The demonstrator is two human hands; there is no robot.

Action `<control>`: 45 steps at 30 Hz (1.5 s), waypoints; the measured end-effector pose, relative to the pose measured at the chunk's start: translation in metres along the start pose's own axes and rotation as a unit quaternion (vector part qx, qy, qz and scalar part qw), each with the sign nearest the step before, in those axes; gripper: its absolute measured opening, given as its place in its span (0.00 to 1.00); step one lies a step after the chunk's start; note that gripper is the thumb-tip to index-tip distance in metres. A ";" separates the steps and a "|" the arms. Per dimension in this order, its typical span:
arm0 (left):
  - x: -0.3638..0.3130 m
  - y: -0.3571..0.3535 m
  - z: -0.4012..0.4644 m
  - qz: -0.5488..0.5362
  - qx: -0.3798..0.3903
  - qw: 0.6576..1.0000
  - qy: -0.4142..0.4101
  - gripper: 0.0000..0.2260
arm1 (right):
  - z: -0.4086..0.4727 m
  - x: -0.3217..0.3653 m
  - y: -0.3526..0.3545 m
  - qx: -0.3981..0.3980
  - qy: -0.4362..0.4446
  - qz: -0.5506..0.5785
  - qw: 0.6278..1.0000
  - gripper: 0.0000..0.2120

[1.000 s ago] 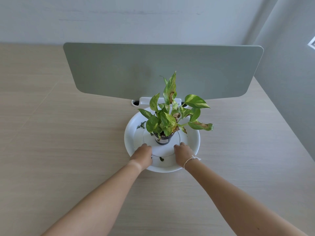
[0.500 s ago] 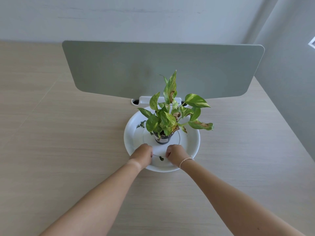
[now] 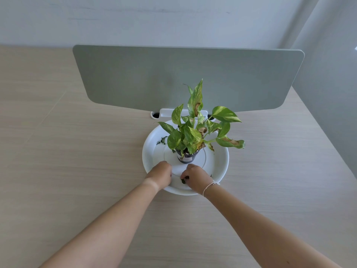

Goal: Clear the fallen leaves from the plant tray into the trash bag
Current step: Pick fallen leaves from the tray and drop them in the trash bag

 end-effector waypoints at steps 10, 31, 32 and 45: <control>0.000 0.001 -0.002 -0.003 0.027 1.000 0.001 0.02 | -0.003 0.005 -0.003 -0.005 -0.003 -0.016 1.000 0.13; 0.002 -0.002 0.001 0.000 -0.006 1.000 0.004 0.10 | 0.002 -0.005 -0.005 -0.020 -0.056 -0.036 0.998 0.13; 0.002 -0.002 0.001 -0.003 -0.004 1.000 0.002 0.10 | 0.002 -0.010 -0.002 -0.021 -0.063 -0.040 0.997 0.14; 0.004 0.000 0.000 -0.043 -0.013 0.999 0.019 0.09 | 0.001 -0.045 0.021 0.004 -0.126 -0.094 0.988 0.15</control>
Point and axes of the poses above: each hand's wrist, its own z-axis towards the middle knuckle, its own y-axis out of the back of the hand, x = y × z, the point moved 6 cm from there along z, towards the middle knuckle, and after that the axes turned 4 degrees about -y, right-handed, at the moved point
